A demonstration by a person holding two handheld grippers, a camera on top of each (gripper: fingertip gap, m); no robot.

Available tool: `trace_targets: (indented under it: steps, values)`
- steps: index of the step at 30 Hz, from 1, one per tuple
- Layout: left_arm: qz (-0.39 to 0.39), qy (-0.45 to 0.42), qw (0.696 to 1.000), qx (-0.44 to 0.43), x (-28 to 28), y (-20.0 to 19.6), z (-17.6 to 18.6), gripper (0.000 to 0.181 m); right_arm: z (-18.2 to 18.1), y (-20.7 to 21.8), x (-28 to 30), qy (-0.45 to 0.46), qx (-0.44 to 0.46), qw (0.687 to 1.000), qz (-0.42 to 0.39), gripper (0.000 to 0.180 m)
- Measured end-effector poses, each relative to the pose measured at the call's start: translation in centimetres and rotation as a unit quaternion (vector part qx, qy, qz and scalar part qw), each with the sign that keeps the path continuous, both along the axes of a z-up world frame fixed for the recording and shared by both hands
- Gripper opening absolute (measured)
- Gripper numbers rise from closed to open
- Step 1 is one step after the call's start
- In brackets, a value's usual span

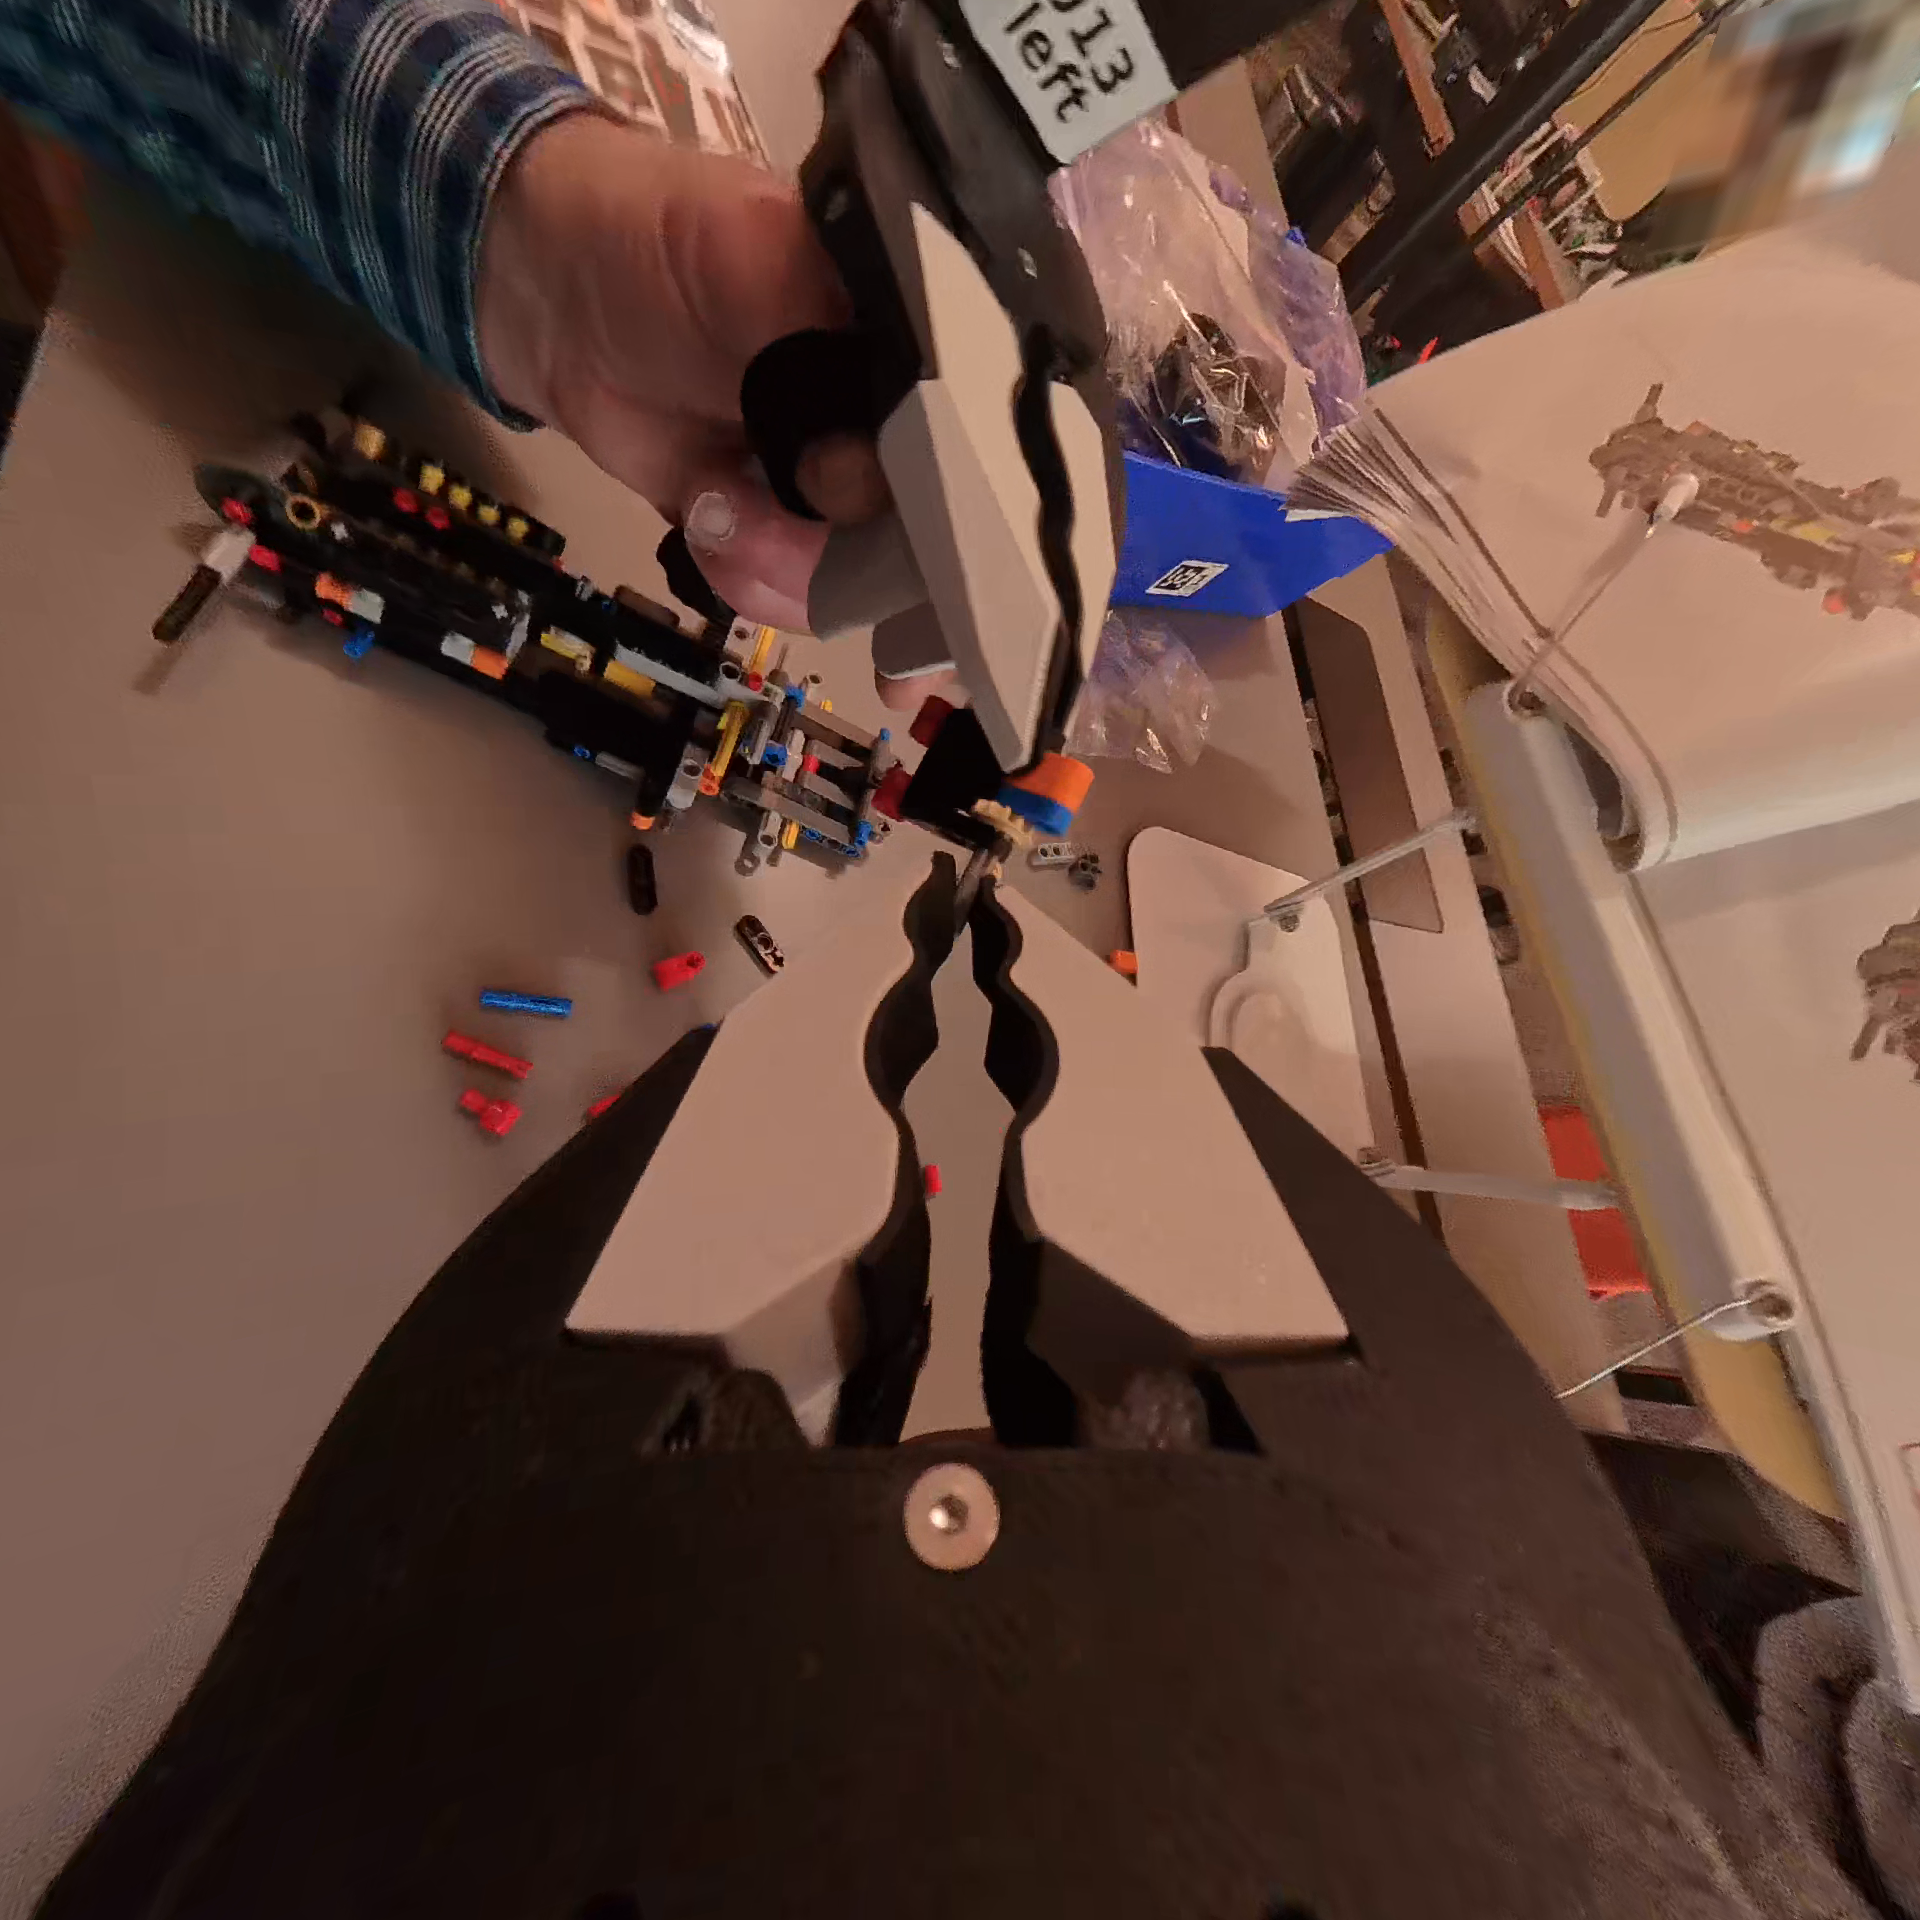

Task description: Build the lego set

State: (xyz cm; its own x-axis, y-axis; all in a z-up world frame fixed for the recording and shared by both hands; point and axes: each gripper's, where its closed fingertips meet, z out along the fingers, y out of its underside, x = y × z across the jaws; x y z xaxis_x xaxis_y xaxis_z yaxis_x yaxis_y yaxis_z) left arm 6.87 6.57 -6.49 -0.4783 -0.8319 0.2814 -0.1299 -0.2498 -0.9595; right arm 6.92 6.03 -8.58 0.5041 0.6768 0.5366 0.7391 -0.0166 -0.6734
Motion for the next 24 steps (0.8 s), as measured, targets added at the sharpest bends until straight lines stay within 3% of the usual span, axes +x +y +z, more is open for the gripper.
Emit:
trace_targets:
  steps: [1,6,10,15,16,17,19,24]
  values:
    - [0.006,0.002,1.0,0.01,0.1,0.0,-0.1,0.004,-0.1,0.1,0.3,0.007,-0.003,1.0,-0.003,0.0]
    - [0.005,-0.009,1.0,0.005,-0.1,0.4,0.4,0.003,0.3,-0.3,-0.3,0.077,-0.013,0.997,0.002,0.001]
    - [0.087,-0.033,0.995,-0.03,-1.2,5.6,1.9,0.003,-1.0,-1.6,-1.4,0.089,-0.028,0.996,0.011,0.0]
    - [0.057,-0.028,0.998,0.004,-1.2,4.4,1.3,0.004,-0.2,-0.7,1.7,0.178,-0.055,0.982,-0.029,0.0]
    - [0.063,-0.023,0.998,0.02,-0.9,4.3,0.9,0.005,-0.1,-0.1,2.7,0.167,-0.042,0.984,-0.049,0.0]
    - [0.061,-0.015,0.997,0.034,-0.5,4.1,0.4,0.005,0.4,0.3,3.1,0.163,-0.028,0.985,-0.058,0.014]
    - [0.055,0.001,0.995,0.088,0.2,2.8,-0.8,0.004,1.6,0.3,2.5,0.176,-0.013,0.983,-0.046,0.025]
    - [0.067,0.009,0.974,0.214,1.0,1.1,-2.4,0.004,0.3,0.4,1.8,0.256,-0.093,0.961,-0.039,0.033]
